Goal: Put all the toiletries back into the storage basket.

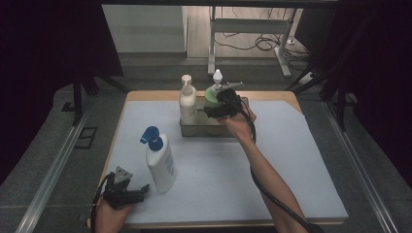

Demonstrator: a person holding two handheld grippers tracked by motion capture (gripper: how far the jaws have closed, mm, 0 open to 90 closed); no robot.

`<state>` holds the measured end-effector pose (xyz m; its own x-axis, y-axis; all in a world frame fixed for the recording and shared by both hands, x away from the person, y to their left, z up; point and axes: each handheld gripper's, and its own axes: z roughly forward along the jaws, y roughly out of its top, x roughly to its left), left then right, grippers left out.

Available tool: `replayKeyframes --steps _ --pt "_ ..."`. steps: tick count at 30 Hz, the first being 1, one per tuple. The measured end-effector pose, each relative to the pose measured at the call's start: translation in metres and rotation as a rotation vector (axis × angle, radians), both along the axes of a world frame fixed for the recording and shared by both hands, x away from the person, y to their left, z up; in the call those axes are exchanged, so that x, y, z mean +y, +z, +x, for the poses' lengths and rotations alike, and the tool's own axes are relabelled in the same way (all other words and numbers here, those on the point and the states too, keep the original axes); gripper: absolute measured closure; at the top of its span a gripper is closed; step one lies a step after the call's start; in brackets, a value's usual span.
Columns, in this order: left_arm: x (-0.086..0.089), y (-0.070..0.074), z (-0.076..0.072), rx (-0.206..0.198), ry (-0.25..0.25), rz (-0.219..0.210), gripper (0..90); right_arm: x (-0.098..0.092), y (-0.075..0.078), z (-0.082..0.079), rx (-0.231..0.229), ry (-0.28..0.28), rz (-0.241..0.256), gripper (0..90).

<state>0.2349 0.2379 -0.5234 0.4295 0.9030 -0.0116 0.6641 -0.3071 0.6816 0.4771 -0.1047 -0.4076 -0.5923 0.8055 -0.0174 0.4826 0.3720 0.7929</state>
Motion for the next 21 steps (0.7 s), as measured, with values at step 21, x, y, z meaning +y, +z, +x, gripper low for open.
replayKeyframes --steps 21 --pt "0.000 0.000 0.000 0.000 0.001 -0.001 12.9 -0.003 -0.013 0.003 0.014 -0.004 0.029 11.2"
